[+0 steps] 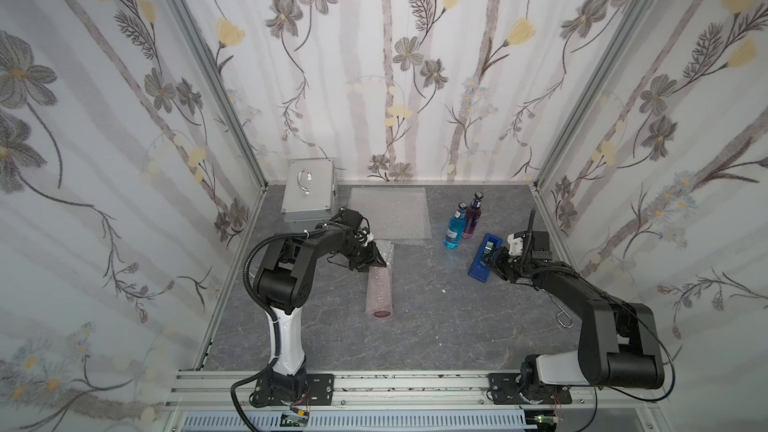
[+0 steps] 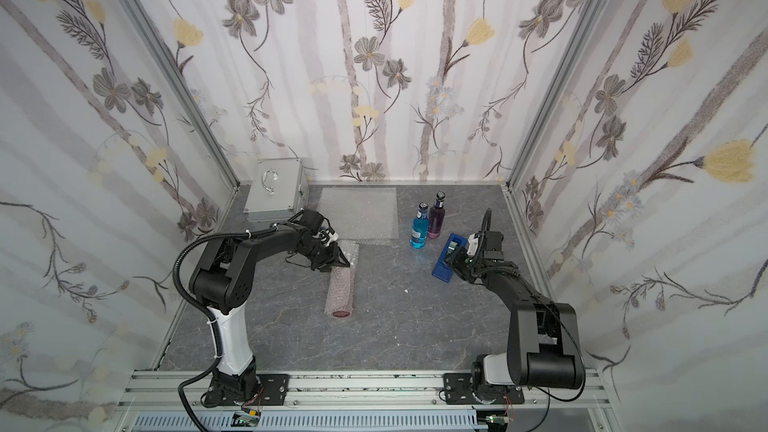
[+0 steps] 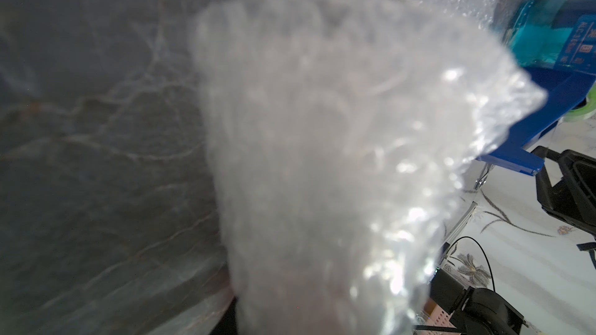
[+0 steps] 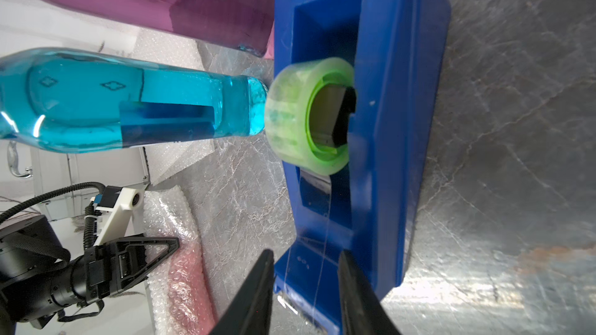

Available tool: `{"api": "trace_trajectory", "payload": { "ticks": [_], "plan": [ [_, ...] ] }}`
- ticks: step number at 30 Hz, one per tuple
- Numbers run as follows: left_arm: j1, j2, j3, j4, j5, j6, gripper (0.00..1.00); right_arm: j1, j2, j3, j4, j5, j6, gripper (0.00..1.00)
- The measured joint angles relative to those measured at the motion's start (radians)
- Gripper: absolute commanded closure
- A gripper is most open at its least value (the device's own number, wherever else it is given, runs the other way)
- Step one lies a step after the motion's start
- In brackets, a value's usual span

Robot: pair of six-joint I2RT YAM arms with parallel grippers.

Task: Wrap wine bottles in bubble wrap
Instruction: Tear off the tape using the Tape Cutter.

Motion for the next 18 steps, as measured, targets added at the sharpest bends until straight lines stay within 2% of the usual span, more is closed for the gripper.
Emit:
{"api": "trace_trajectory", "payload": {
  "ticks": [18],
  "plan": [
    [-0.003,-0.001,0.001,-0.001,-0.004,0.000,0.71,-0.028,0.053,-0.077,0.191,-0.134,0.033,0.78]
  ]
}}
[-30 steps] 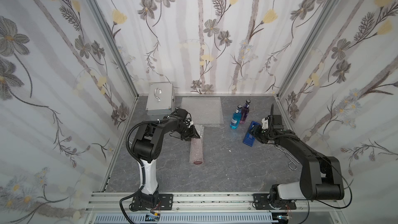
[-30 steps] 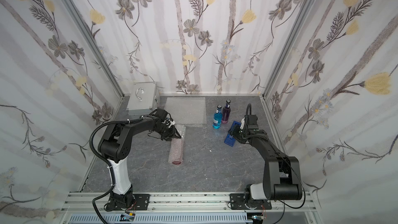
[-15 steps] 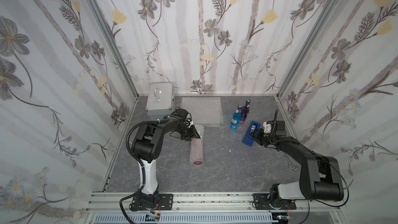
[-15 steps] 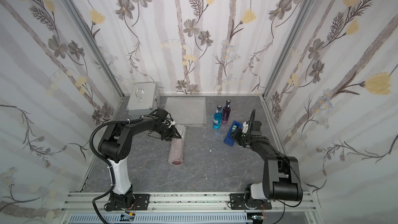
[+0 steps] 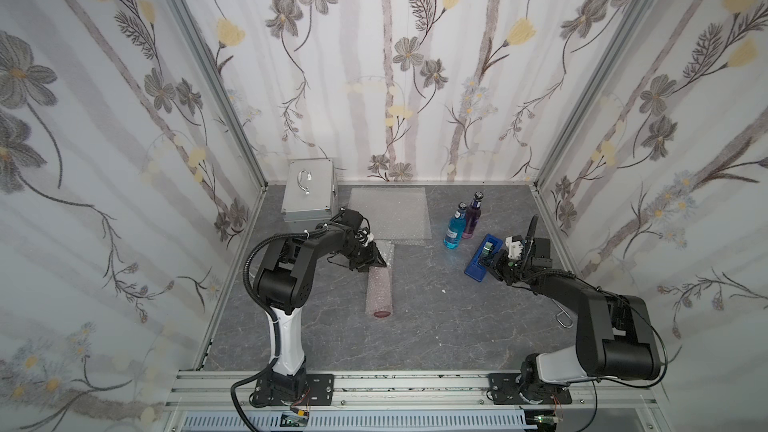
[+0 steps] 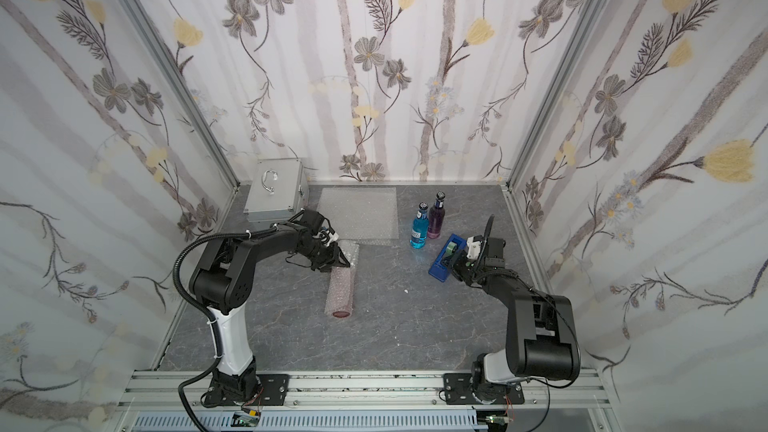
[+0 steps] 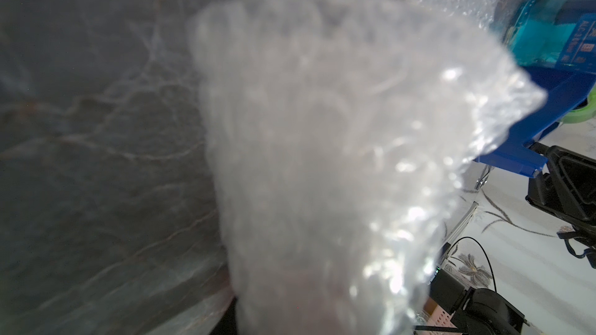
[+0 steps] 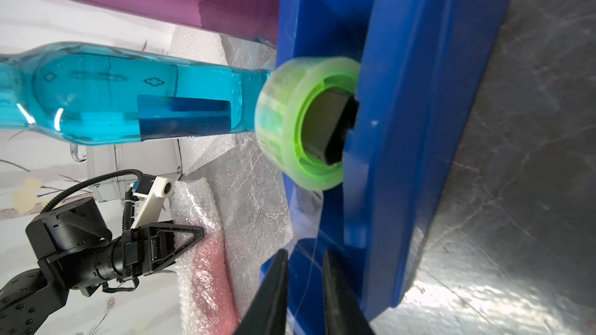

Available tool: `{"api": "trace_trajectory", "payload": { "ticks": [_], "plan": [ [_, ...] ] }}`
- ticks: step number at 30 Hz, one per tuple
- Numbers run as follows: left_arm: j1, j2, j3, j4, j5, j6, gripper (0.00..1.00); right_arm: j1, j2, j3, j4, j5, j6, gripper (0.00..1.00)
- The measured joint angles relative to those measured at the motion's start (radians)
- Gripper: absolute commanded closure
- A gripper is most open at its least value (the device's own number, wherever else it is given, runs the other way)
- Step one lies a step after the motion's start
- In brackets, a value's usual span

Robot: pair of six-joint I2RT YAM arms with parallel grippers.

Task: Wrap wine bottles in bubble wrap
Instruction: Tear off the tape using the Tape Cutter.

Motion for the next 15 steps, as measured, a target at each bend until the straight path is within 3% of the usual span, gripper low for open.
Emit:
{"api": "trace_trajectory", "payload": {
  "ticks": [6,15],
  "plan": [
    [-0.001,0.000,0.000,0.000,-0.001,0.000,0.72,-0.001,0.017,-0.001,0.036,-0.027,0.013,0.76],
    [-0.001,0.000,0.000,0.000,-0.001,0.000,0.71,-0.001,0.017,-0.003,0.046,-0.034,0.019,0.84]
  ]
}}
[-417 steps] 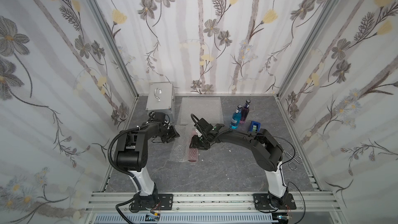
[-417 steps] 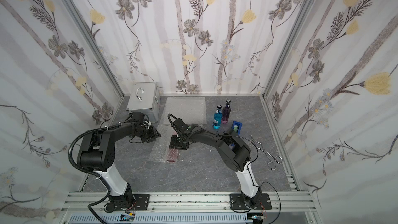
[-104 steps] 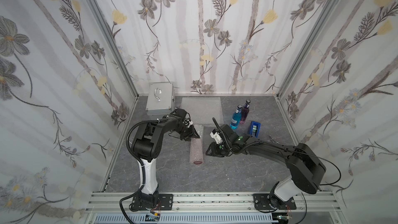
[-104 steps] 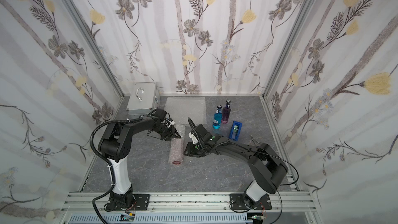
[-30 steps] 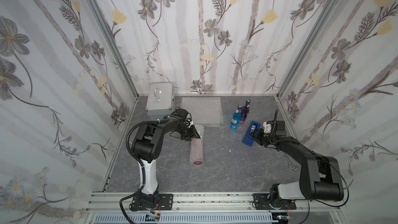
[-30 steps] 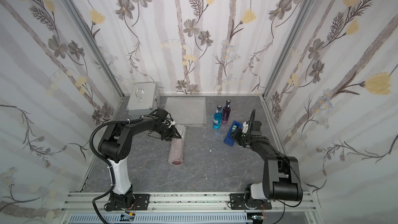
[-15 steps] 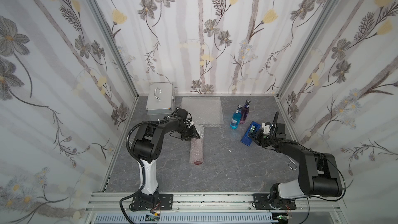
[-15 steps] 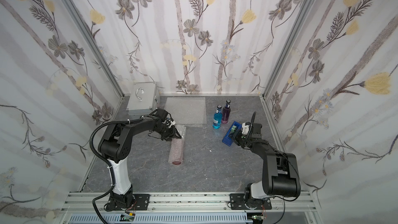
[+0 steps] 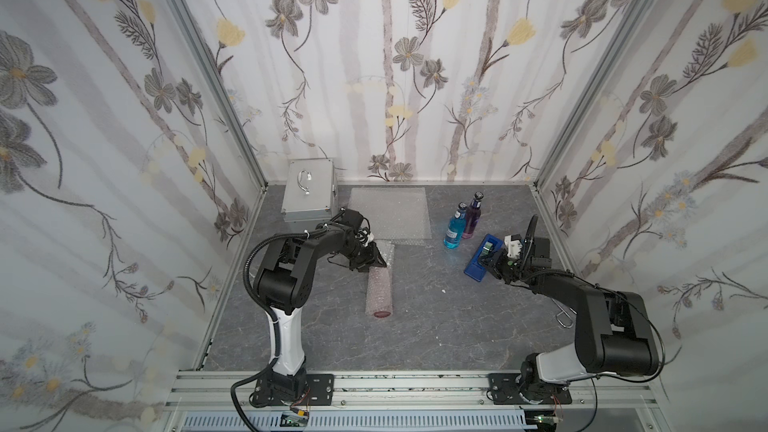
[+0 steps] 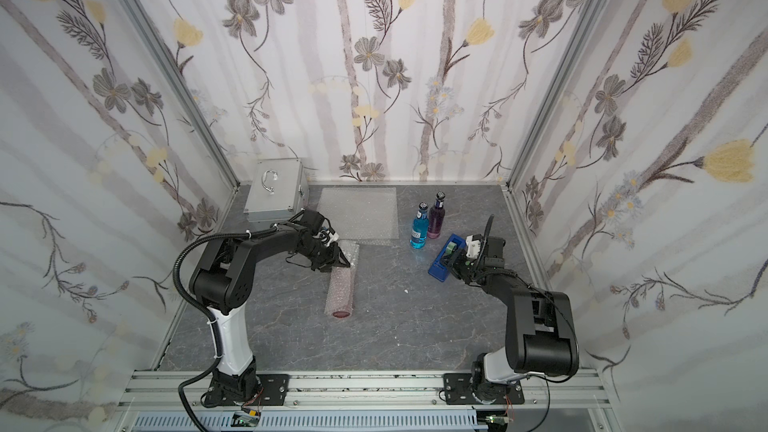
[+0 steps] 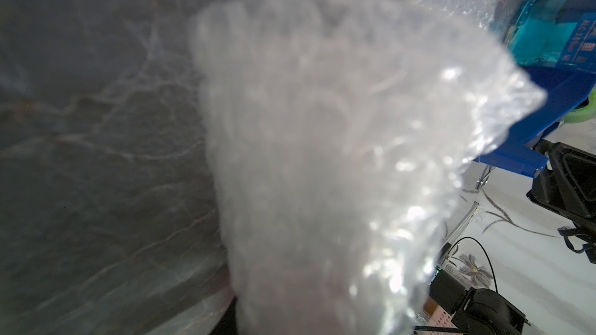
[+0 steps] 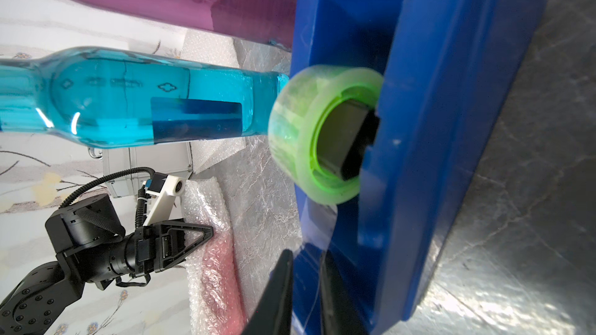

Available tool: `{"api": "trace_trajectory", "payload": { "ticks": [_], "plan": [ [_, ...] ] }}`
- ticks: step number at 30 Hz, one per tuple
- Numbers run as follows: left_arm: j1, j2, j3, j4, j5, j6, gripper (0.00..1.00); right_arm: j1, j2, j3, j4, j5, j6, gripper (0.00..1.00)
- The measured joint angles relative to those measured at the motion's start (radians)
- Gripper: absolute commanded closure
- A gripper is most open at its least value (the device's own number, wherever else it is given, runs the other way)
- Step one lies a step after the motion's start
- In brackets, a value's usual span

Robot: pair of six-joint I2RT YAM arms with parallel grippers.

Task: Wrap wine bottles in bubble wrap
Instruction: Tear off the tape using the Tape Cutter.

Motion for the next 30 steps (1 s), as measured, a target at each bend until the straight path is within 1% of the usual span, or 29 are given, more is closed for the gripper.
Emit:
{"api": "trace_trajectory", "payload": {
  "ticks": [6,11,30],
  "plan": [
    [-0.002,0.000,0.000,0.000,-0.002,0.000,0.72,-0.002,-0.005,-0.005,0.013,-0.012,0.008,0.89],
    [-0.002,0.000,0.000,0.000,-0.002,0.000,0.72,-0.003,-0.005,-0.009,0.035,-0.034,0.037,1.00],
    [-0.002,0.000,0.000,0.000,-0.003,0.000,0.71,-0.003,-0.083,-0.041,0.080,-0.085,0.138,1.00]
  ]
}}
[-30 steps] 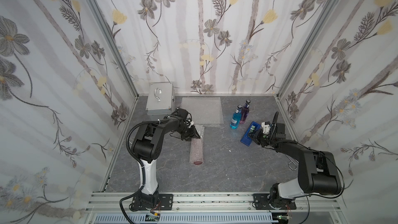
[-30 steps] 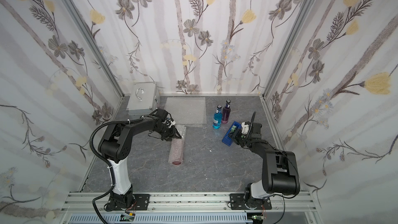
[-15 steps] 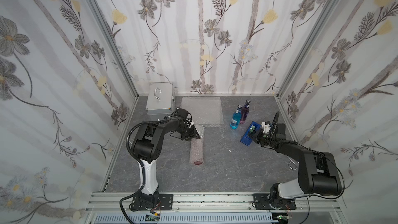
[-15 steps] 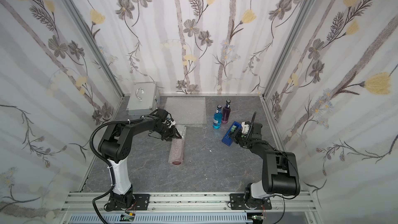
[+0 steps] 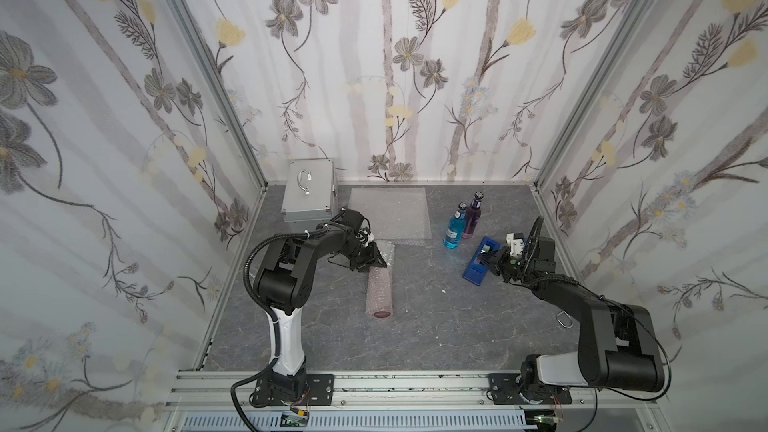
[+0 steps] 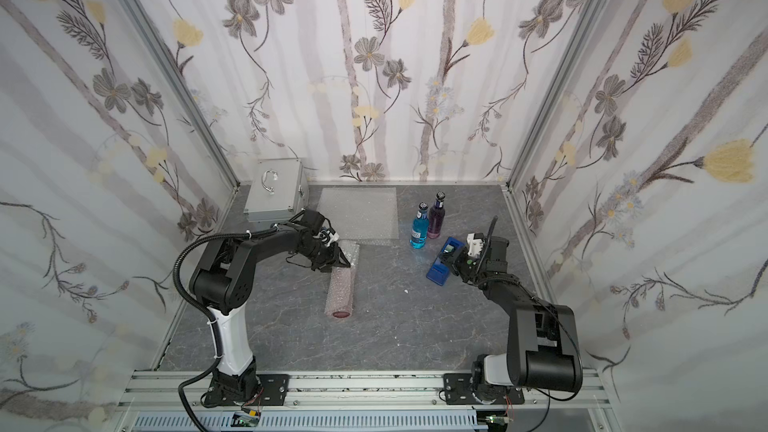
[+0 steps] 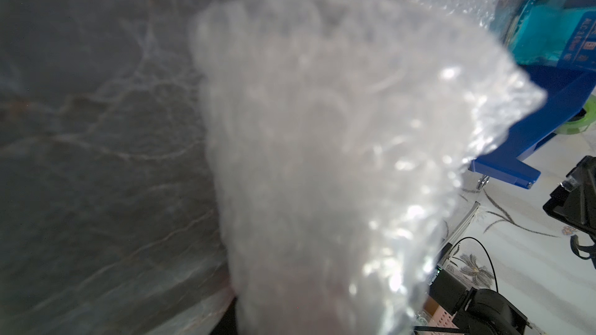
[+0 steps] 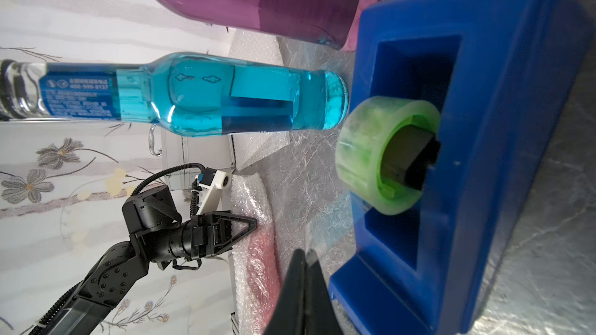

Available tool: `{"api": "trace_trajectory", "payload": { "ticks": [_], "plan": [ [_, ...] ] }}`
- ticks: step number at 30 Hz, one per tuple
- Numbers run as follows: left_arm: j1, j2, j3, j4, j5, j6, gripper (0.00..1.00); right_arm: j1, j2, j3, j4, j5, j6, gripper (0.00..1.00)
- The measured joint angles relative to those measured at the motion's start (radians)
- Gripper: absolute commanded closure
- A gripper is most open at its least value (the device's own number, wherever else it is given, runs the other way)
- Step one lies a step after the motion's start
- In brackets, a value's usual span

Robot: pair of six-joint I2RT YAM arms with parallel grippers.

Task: Wrap wine bottles in bubble wrap
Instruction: Tear off the tape using the Tape Cutter.

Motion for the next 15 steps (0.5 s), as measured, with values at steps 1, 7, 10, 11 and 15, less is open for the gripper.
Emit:
{"api": "trace_trajectory", "payload": {
  "ticks": [1,7,10,11,15],
  "plan": [
    [0.000,0.000,0.000,0.000,0.000,0.000,0.72,0.000,-0.002,0.000,0.000,0.000,0.001,1.00],
    [0.000,0.000,0.000,0.000,0.000,0.000,0.72,0.000,-0.019,0.002,0.000,-0.001,0.042,1.00],
    [0.000,0.000,0.000,0.000,-0.001,0.000,0.72,0.000,-0.027,0.018,-0.002,-0.001,0.060,1.00],
    [0.000,0.000,0.000,-0.001,-0.001,0.000,0.71,0.000,-0.031,0.023,-0.002,-0.001,0.069,1.00],
    [-0.001,0.000,0.000,-0.001,-0.001,0.000,0.71,0.000,-0.037,0.039,-0.016,-0.008,0.084,1.00]
  ]
}}
